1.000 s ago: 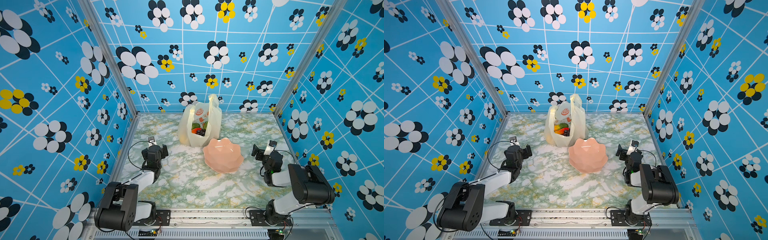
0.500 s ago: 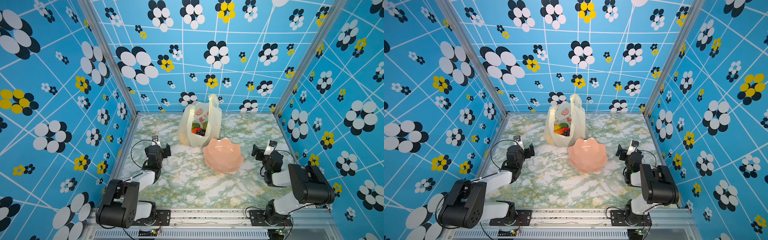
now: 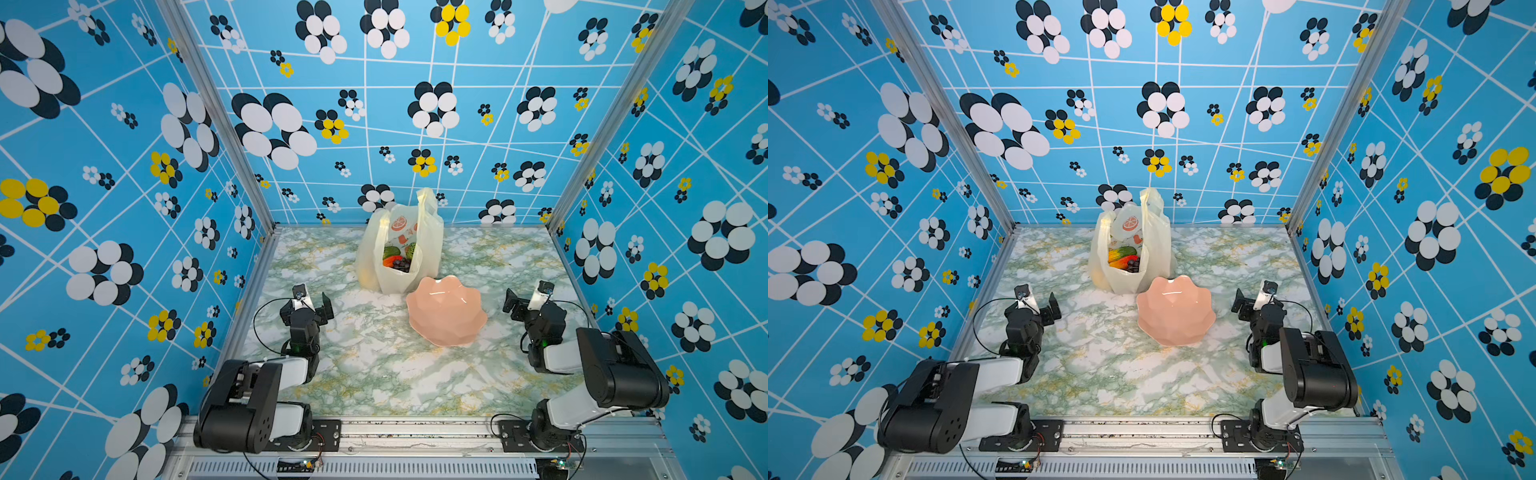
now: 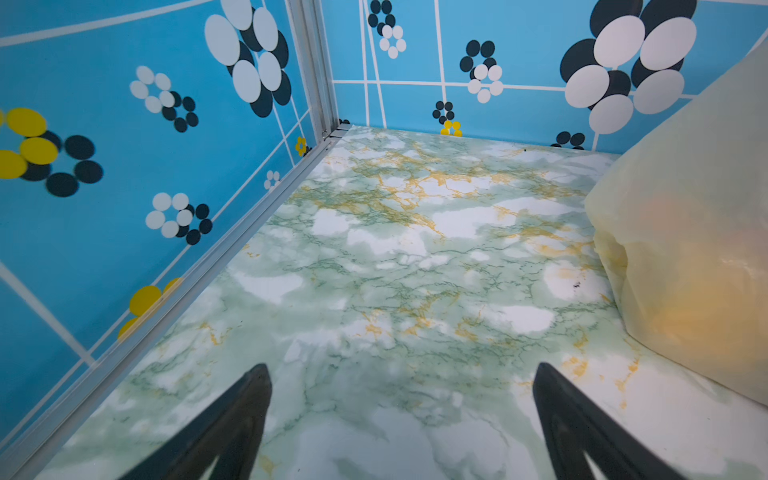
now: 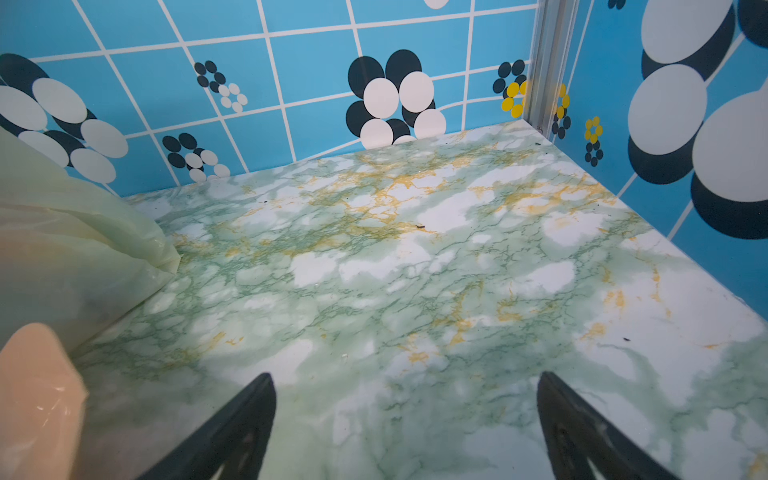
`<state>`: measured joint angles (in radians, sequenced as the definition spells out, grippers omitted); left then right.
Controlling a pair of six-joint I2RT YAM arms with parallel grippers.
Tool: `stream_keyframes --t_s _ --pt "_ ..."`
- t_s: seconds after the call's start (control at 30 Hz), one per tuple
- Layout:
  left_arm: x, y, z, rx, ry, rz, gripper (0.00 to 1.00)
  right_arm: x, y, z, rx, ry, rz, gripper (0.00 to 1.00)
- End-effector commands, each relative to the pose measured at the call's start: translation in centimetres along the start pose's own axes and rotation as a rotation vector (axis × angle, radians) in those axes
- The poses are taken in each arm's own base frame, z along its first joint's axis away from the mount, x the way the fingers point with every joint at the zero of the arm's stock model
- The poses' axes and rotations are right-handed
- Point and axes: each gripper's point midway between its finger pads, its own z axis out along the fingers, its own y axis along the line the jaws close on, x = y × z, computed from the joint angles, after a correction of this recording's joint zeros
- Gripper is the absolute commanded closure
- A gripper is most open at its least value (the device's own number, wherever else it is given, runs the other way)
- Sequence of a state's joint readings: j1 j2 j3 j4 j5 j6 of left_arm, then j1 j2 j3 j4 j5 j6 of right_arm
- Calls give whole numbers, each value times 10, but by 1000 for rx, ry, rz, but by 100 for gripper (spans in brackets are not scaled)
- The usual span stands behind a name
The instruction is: Place the fruits into the plastic bag
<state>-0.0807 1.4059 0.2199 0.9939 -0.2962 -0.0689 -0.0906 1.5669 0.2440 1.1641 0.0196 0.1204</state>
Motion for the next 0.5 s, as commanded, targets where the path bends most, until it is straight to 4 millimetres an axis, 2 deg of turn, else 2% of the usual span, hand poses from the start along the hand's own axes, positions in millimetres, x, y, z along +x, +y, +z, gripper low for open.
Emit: stream_keyframes --t_s 0.0,0.07,0.33,0.47 --pt "-12 -12 12 57 -57 24 1 -9 -1 3 -3 -31 16 1" --pt "-7 -6 16 34 -51 1 1 -9 0 3 -4 -31 16 1" --pt "-3 -17 29 94 22 29 1 -8 0 4 2 -20 5 1" --pt "-4 -16 36 79 48 32 1 -5 11 16 -9 50 -43 1"
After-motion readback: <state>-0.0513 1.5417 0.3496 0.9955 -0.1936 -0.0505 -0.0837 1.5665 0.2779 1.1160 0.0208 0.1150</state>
